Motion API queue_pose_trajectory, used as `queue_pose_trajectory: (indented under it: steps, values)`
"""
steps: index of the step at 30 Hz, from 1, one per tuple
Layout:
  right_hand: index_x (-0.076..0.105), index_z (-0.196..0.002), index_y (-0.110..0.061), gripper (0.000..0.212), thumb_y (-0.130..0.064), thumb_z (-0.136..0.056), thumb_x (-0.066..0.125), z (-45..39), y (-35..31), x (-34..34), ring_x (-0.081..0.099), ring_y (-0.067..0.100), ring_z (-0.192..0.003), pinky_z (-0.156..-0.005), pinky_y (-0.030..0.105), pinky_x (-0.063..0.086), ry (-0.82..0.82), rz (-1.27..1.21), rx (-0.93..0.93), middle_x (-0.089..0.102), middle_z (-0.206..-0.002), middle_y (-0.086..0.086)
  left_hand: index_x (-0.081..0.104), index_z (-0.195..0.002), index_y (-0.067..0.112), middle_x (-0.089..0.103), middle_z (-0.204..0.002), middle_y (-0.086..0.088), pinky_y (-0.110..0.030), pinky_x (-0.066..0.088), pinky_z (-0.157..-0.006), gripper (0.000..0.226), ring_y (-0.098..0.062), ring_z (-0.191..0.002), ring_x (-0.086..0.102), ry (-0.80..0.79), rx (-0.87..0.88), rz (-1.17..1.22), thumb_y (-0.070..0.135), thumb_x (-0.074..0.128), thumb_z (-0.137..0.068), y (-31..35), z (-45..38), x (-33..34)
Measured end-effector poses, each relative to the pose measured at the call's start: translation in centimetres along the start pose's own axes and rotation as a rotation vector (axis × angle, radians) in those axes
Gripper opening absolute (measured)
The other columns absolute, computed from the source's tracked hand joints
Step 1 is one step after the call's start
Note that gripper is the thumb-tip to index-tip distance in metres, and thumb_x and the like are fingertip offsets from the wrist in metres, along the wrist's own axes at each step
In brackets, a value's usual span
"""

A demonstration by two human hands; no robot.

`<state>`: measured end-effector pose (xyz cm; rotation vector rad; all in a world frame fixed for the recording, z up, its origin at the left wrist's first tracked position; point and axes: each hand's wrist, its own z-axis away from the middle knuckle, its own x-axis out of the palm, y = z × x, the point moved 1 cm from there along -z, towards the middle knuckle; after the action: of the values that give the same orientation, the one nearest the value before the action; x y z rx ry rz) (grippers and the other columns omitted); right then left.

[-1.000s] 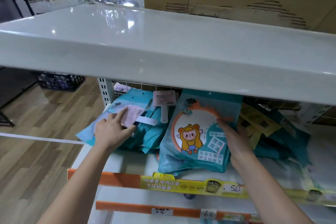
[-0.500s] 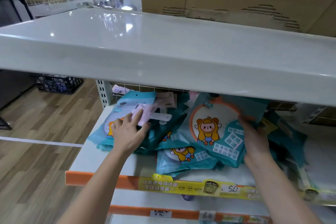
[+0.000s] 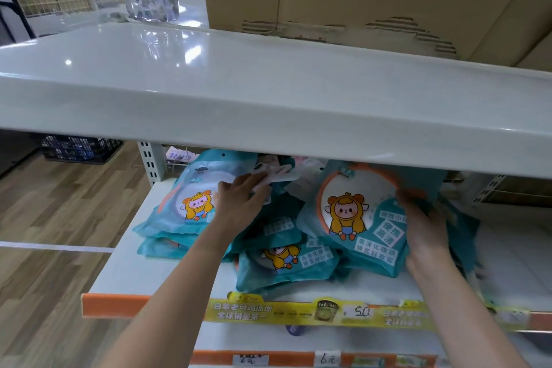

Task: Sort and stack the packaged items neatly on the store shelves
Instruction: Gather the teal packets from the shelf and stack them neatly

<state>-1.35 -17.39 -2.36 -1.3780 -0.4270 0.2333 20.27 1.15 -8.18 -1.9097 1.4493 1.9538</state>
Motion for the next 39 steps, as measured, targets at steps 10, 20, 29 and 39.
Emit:
queue_pose_trajectory:
  steps: [10,20,29,39]
  values:
    - [0.058,-0.092,-0.019,0.006,-0.018,-0.090,0.063,0.3,-0.5,-0.3,0.066,0.014,-0.077,-0.062,0.028,0.047,-0.035,0.035,0.030,0.067,-0.088,0.002,0.058,-0.126,0.010,0.064,-0.111,-0.010,-0.029,0.038,-0.075,0.037,-0.026,-0.099,0.057,0.269,-0.313,0.429,0.031,0.039,-0.101,-0.8,0.4,-1.7]
    - [0.059,-0.092,-0.018,0.004,-0.019,-0.091,0.063,0.9,-0.1,-0.1,0.067,0.017,-0.075,-0.061,0.028,0.048,-0.041,0.043,0.046,0.068,-0.087,0.004,0.050,-0.114,0.016,0.057,-0.105,-0.007,-0.027,0.054,-0.063,0.028,-0.019,-0.089,0.058,0.627,-0.600,1.111,0.037,0.036,-0.102,-5.3,3.2,-4.9]
    - [0.059,-0.101,-0.017,0.016,-0.024,-0.088,0.066,2.3,0.5,0.1,0.069,0.013,-0.067,-0.055,0.025,0.049,-0.076,0.023,0.042,0.069,-0.087,0.002,0.047,-0.133,0.012,0.052,-0.113,-0.005,-0.030,0.035,-0.085,0.037,-0.016,-0.093,0.051,0.673,-0.732,1.117,0.030,0.038,-0.102,-7.5,6.1,-4.9]
    - [0.058,-0.116,-0.010,0.033,-0.024,-0.087,0.067,3.1,1.5,-1.5,0.070,0.019,-0.078,-0.064,0.030,0.052,-0.082,0.006,0.026,0.071,-0.095,0.008,0.056,-0.096,0.016,0.060,-0.087,-0.006,-0.028,0.045,-0.066,0.016,-0.016,-0.072,0.057,0.568,-0.629,1.291,0.012,0.041,-0.095,-5.2,7.4,-4.5]
